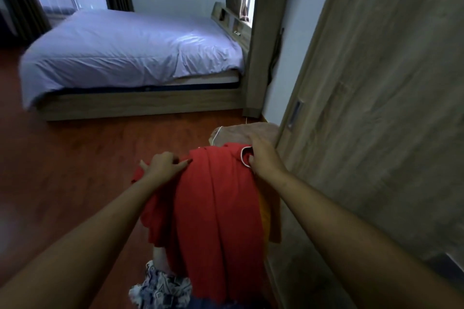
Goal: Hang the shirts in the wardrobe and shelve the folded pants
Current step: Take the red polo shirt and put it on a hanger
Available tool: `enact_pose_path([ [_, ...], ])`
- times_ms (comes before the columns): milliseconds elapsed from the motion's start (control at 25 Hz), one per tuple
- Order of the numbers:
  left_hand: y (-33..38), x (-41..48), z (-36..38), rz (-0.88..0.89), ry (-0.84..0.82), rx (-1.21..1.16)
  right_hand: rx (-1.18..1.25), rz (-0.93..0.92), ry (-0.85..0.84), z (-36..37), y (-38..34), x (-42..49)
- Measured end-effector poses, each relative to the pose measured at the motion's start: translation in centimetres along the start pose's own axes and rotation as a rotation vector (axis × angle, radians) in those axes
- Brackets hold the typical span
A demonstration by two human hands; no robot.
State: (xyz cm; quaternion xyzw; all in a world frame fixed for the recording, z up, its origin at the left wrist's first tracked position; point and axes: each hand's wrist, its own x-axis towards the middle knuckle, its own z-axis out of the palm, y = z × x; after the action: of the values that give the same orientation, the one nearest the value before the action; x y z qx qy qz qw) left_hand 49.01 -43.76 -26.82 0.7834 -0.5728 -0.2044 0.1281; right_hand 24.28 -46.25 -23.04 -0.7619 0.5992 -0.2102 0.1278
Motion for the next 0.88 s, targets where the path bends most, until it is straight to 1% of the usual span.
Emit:
enact_pose_path([
  [80, 0.3, 0.3, 0.2, 0.056, 0.114, -0.133, 0.054, 0.022, 0.044, 0.1, 0.0, 0.7],
  [120, 0.1, 0.3, 0.0, 0.119, 0.194, -0.239, 0.113, 0.0, 0.114, -0.5, -0.3, 0.5],
  [160, 0.2, 0.1, -0.4, 0.199, 0.244, -0.372, 0.177, -0.069, 0.208, -1.4, -0.6, -0.3],
  [200, 0.2, -0.5, -0.7, 0.287, 0.248, -0.526, 0.247, -0.165, 0.286, -2.7, -1.0, -1.5],
  [240, 0.4, -1.6, -0.9, 0.377, 0.212, -0.704, 0.307, -0.249, 0.32, -4.0, -1.3, -3.2],
  [280, 0.6, -3.0, -1.0, 0.444, 0.127, -0.895, 0.346, -0.316, 0.321, -5.1, -1.1, -5.1],
  [320, 0.4, -4.5, -0.8, 0.468, 0.02, -1.062, 0.363, -0.367, 0.288, -5.7, -0.5, -7.0],
  [360, -0.2, -5.7, -0.4, 0.471, -0.086, -1.164, 0.346, -0.398, 0.207, -5.8, 0.2, -8.6],
  [400, -0.9, -6.6, 0.2, 0.47, -0.176, -1.18, 0.294, -0.402, 0.089, -5.3, 1.3, -9.9],
  [440, -1.4, -7.2, 0.8, 0.48, -0.236, -1.118, 0.226, -0.388, -0.041, -4.5, 2.4, -10.6],
  [480, -1.9, -7.5, 1.4, 0.488, -0.262, -1.02, 0.166, -0.358, -0.16, -3.5, 3.4, -10.9],
  [520, -2.0, -7.8, 2.1, 0.489, -0.263, -0.94, 0.135, -0.314, -0.244, -2.5, 4.2, -10.9],
  [560, -1.8, -7.7, 2.8, 0.481, -0.244, -0.883, 0.145, -0.252, -0.277, -1.8, 4.5, -10.5],
  [640, -1.2, -7.2, 4.1, 0.409, -0.194, -0.889, 0.219, -0.131, -0.233, -1.0, 4.0, -9.2],
  [680, -1.0, -6.9, 4.6, 0.352, -0.164, -0.942, 0.217, -0.108, -0.171, -0.7, 3.2, -8.3],
  [800, -0.2, -6.5, 5.2, 0.106, -0.078, -1.193, 0.084, -0.102, 0.11, -0.1, 0.1, -5.3],
  [840, 0.1, -6.5, 5.1, 0.051, -0.038, -1.244, 0.062, -0.081, 0.185, -0.1, -0.8, -4.3],
  [880, 0.4, -6.5, 5.0, 0.024, -0.005, -1.264, 0.06, -0.057, 0.218, 0.0, -1.6, -3.4],
])
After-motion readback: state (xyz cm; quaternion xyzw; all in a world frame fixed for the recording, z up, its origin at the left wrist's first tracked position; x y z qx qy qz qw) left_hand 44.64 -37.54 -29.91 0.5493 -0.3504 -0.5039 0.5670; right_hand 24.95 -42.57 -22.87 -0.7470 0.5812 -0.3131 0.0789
